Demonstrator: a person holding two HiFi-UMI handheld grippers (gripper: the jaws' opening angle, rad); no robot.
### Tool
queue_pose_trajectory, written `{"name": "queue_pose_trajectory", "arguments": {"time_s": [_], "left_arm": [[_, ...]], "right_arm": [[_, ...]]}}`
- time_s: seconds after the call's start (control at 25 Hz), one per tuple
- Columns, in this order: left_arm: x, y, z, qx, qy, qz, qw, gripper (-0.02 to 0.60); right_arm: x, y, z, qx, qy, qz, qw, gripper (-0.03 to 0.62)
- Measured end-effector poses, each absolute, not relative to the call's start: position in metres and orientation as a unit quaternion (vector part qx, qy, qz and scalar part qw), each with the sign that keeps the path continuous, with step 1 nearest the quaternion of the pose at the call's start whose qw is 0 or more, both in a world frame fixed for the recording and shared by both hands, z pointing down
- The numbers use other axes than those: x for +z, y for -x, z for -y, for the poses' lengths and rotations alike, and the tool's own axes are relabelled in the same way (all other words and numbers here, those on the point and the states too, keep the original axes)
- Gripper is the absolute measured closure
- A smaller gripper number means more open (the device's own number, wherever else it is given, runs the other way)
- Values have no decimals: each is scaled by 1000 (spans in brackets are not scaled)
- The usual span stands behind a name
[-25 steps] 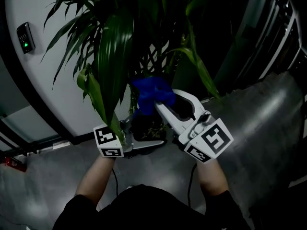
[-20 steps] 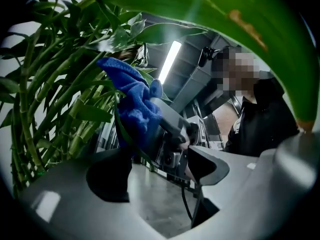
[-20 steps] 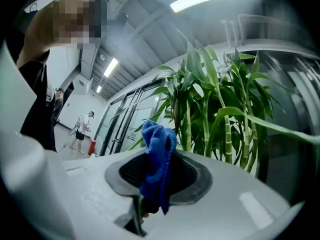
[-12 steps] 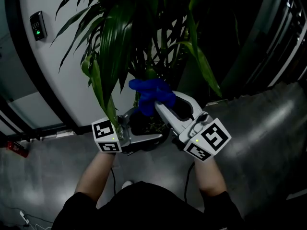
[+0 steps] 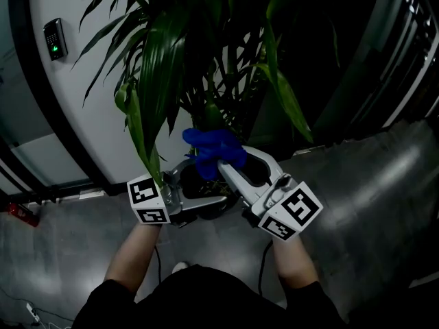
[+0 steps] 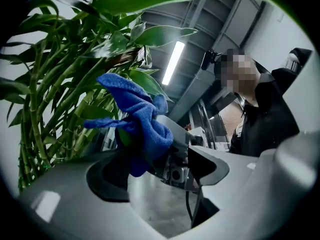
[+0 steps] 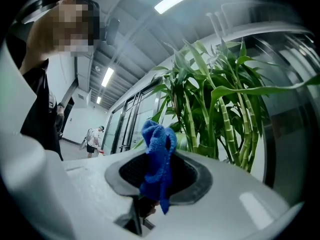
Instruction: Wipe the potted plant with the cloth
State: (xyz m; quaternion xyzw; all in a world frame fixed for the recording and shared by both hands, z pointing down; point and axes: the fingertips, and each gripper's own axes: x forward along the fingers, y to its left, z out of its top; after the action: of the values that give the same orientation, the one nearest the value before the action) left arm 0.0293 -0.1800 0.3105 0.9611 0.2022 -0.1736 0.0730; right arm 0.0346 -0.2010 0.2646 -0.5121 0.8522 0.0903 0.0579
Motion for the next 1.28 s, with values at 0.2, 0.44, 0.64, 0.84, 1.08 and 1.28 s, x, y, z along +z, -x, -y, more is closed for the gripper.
{"name": "queue_pose_trajectory", "arguments": {"time_s": [0.2,0.44,0.64,0.84,1.08,1.28], "left_arm": [[305,-27,182,-185,-956,-211,86,218],[306,-25,187,-185,-956,-209,88,218],[306,-24,187,-186,-956,-207,91,218],[309,-24,192,-183,-961,-189,85,218],[315,-26,191,-173,-966,-172,81,218],[326,-30,189,-169,-970,-153,90,218]], "right_arm": [[274,-34,195,83,511,-854,53,482],[290,-32,193,81,515,-853,32,482],[302,-36,193,65,517,-853,27,482],[311,-38,193,57,515,-855,22,482],[321,-38,188,55,510,-858,11,482],[322,-48,173,60,510,-858,7,482]]}}
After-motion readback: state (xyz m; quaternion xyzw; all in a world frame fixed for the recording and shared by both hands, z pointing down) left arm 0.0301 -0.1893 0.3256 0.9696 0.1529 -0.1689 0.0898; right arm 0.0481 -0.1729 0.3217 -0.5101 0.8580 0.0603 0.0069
